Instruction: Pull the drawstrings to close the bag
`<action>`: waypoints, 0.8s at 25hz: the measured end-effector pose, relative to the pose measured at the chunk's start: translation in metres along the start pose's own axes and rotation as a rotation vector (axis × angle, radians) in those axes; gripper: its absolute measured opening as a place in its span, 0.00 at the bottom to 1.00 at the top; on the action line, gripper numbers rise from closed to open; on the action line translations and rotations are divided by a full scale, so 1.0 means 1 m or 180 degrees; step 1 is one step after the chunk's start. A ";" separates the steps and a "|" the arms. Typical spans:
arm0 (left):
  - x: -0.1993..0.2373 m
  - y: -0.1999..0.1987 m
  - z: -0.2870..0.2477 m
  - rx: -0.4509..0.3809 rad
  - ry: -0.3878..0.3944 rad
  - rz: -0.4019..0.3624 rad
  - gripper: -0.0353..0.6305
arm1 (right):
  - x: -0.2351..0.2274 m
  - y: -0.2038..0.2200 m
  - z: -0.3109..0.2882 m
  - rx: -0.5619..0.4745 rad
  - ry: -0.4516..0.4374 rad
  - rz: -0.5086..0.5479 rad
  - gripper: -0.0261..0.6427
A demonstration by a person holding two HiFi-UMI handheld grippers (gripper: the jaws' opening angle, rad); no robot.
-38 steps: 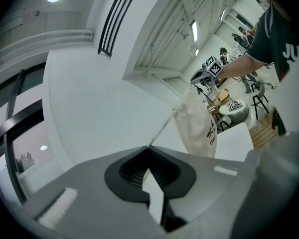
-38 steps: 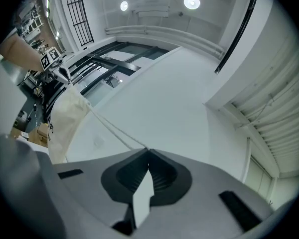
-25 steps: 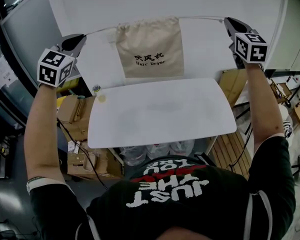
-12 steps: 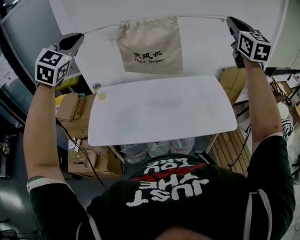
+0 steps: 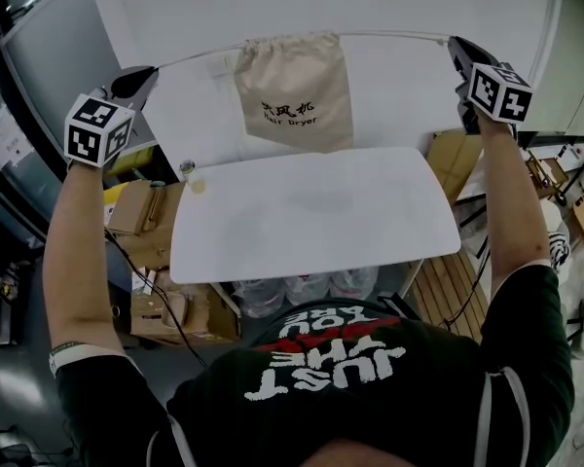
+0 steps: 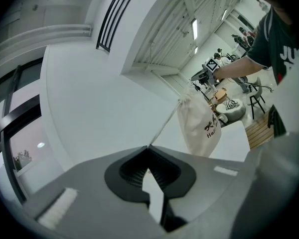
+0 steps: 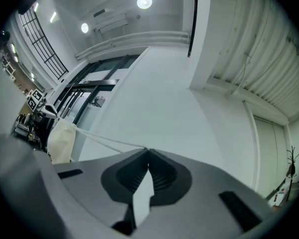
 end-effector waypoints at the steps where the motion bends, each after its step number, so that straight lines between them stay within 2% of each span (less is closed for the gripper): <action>1: 0.001 0.001 0.000 0.0006 -0.0004 0.0010 0.07 | 0.000 0.000 -0.001 -0.0004 -0.0007 -0.0003 0.05; 7: 0.005 0.002 0.009 -0.0019 0.0002 0.0038 0.07 | -0.003 0.000 0.003 0.0000 -0.0021 -0.0048 0.05; 11: 0.007 0.002 0.015 -0.0116 0.0029 0.0213 0.07 | -0.003 -0.002 0.008 -0.0019 -0.0057 -0.0074 0.05; 15: 0.008 0.008 0.012 -0.0067 0.0074 0.0351 0.07 | -0.002 -0.011 0.003 0.0002 -0.0043 -0.0077 0.05; 20: 0.008 0.008 0.010 0.0064 0.0017 0.0465 0.07 | -0.003 -0.014 0.001 0.0002 -0.0096 -0.0071 0.05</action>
Point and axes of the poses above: the fingertips, and each gripper's own axes: z backward along the fingers, x to its left, y out of its underside, the point moved 9 cm from there along z, backward along the fingers, and after that the axes turned 12 degrees about x, right-handed, at the moved point
